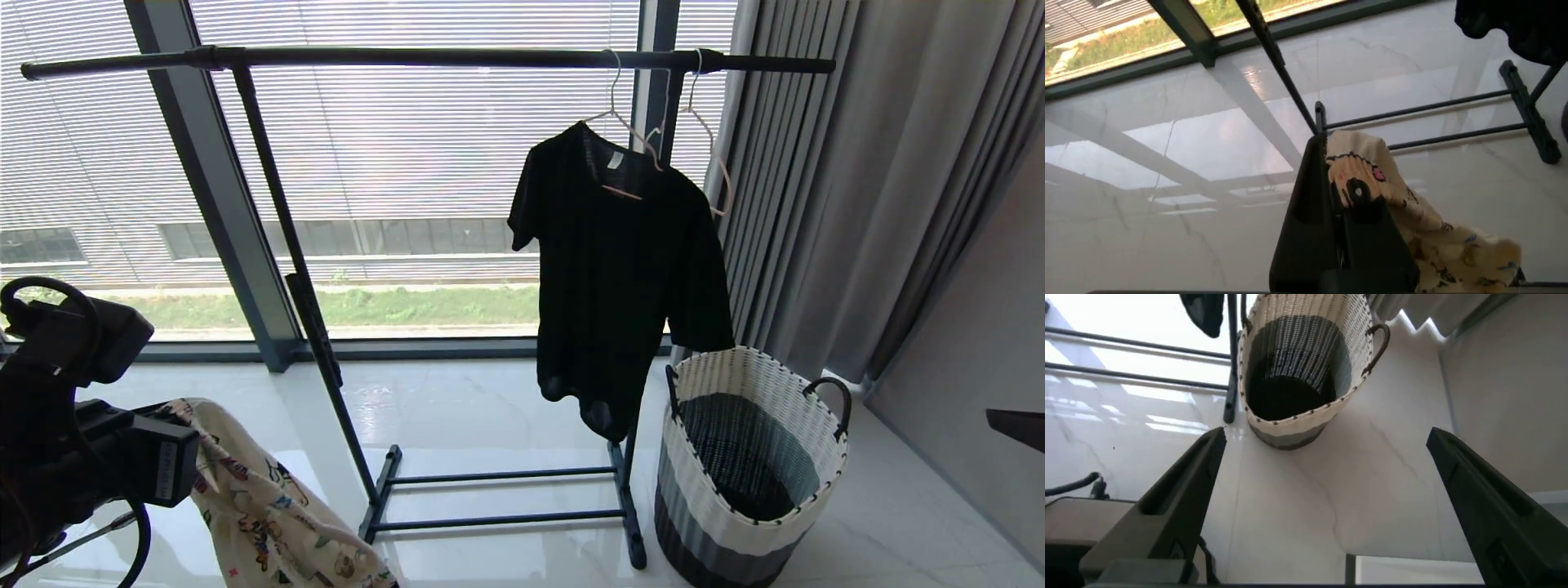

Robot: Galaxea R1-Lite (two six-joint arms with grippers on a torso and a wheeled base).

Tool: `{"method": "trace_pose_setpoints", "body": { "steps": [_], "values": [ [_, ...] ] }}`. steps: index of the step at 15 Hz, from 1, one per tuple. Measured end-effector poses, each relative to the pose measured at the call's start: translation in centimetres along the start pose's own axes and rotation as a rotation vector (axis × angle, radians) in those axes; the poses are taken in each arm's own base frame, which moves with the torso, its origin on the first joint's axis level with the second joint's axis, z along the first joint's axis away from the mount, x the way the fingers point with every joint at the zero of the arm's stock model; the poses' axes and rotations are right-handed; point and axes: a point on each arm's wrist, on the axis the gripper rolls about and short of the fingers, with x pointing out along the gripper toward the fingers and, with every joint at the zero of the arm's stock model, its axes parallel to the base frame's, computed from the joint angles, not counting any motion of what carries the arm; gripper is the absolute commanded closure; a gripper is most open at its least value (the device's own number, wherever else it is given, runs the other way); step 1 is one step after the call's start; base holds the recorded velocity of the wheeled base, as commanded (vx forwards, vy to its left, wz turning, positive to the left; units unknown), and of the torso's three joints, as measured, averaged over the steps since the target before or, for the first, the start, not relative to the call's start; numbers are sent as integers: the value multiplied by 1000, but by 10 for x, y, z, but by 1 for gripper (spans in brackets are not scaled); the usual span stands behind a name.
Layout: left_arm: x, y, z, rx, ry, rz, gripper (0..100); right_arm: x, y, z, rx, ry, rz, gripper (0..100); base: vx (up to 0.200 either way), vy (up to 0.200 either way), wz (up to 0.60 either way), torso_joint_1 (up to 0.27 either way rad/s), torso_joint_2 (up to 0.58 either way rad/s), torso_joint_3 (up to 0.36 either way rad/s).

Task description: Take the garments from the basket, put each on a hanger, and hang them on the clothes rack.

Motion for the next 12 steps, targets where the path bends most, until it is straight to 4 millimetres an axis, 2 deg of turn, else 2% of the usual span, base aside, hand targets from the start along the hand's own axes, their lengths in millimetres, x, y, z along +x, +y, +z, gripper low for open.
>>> {"method": "trace_pose_setpoints", "body": {
  "steps": [8,12],
  "values": [
    [0,1,4,-1,-30,7,100,4,1,3,6,-13,-2,0,0,0,0,195,-483,-282],
    [-1,1,5,45,-35,2,100,13,3,11,18,-55,-4,0,0,0,0,224,-510,-286]
  ]
}}
